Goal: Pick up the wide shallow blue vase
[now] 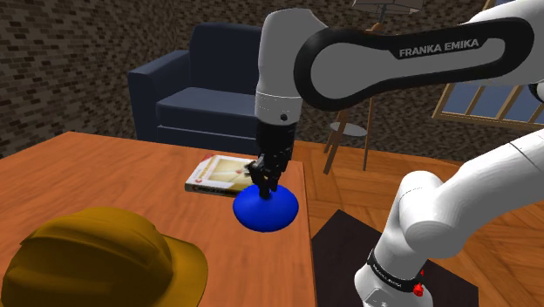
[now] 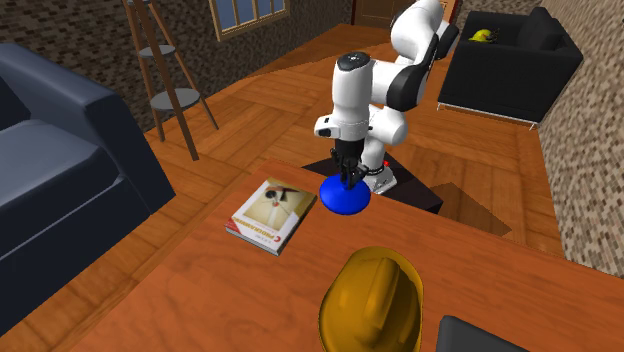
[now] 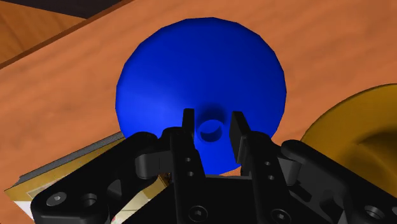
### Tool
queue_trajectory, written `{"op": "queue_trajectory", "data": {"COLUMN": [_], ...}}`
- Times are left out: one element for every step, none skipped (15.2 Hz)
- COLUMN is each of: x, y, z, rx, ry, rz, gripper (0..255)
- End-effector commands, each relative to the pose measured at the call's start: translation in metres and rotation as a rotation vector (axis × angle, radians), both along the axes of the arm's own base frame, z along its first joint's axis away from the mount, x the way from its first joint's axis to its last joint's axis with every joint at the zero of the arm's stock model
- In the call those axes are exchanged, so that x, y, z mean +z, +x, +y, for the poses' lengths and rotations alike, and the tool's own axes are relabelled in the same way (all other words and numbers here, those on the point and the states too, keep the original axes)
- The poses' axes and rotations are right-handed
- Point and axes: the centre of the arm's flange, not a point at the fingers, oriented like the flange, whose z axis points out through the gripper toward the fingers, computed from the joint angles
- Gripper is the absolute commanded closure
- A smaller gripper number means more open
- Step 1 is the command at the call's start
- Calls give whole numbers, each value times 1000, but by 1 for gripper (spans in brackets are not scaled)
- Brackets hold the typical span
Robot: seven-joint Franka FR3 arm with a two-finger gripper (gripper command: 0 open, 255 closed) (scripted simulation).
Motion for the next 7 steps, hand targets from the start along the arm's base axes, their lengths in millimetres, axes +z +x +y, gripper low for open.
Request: {"op": "queue_trajectory", "data": {"x": [11,16,21,27,32,33,33], "y": [0,0,0,0,0,0,0], "z": [-1,-1,-1,-1,-1,-1,-1], "rx": [0,0,0,0,0,0,0], "ry": [0,0,0,0,0,0,0], "rz": [0,0,0,0,0,0,0], "gripper": [255,255,255,255,255,255,255]}}
